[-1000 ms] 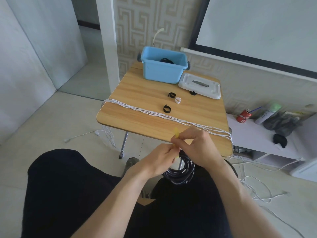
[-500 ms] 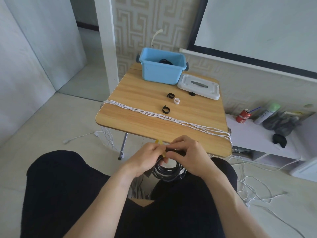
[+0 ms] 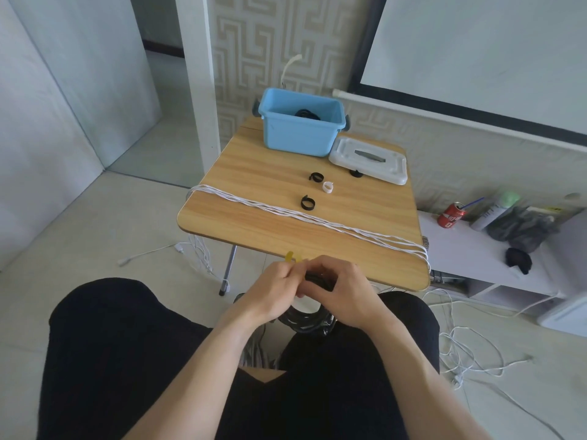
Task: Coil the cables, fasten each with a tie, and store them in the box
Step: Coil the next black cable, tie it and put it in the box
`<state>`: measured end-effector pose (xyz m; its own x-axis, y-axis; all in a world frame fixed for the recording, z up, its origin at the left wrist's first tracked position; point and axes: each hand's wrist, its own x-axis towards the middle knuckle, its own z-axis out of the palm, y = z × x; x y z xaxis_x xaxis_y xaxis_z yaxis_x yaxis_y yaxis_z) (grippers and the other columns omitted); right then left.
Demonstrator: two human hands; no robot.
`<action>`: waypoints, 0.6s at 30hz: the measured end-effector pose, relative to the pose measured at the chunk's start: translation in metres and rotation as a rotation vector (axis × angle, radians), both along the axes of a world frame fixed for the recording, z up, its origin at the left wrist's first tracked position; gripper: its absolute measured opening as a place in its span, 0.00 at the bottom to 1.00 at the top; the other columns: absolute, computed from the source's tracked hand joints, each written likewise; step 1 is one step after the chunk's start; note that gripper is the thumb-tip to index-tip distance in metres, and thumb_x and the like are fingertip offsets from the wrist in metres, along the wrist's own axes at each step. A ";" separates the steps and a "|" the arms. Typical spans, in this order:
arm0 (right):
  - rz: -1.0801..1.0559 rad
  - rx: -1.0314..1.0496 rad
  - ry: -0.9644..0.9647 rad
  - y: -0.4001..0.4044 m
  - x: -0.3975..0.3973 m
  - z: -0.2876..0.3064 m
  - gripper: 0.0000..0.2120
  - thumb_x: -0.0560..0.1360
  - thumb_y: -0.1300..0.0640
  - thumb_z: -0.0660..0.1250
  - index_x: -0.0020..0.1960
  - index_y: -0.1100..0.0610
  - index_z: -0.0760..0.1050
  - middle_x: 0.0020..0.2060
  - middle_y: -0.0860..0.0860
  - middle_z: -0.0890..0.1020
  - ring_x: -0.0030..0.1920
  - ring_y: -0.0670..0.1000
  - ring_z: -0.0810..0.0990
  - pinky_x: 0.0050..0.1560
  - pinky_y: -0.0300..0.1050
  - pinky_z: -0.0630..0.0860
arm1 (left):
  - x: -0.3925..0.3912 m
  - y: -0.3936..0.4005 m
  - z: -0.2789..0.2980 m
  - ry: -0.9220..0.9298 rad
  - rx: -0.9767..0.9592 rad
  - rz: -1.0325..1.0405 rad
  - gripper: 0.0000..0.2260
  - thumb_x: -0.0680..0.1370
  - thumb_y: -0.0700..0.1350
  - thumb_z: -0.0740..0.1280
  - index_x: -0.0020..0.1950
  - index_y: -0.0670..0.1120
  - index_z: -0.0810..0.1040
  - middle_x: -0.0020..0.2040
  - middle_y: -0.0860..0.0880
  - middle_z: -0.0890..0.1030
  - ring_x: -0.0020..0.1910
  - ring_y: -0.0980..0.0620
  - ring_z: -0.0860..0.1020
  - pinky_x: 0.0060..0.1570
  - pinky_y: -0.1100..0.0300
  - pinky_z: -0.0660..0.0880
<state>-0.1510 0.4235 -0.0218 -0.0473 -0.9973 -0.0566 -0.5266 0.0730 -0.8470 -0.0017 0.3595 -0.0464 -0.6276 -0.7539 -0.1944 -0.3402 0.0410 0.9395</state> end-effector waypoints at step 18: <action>-0.130 -0.018 0.031 0.011 -0.006 -0.012 0.08 0.69 0.58 0.81 0.45 0.52 0.84 0.38 0.46 0.86 0.39 0.43 0.84 0.41 0.36 0.79 | 0.013 -0.008 0.009 -0.015 0.022 0.186 0.03 0.74 0.48 0.76 0.40 0.52 0.87 0.37 0.58 0.85 0.42 0.62 0.82 0.40 0.73 0.71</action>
<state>-0.1566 0.4344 -0.0338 -0.1780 -0.9834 -0.0355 -0.5396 0.1277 -0.8322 0.0110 0.3519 -0.0371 -0.4744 -0.8523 -0.2204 -0.3538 -0.0447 0.9343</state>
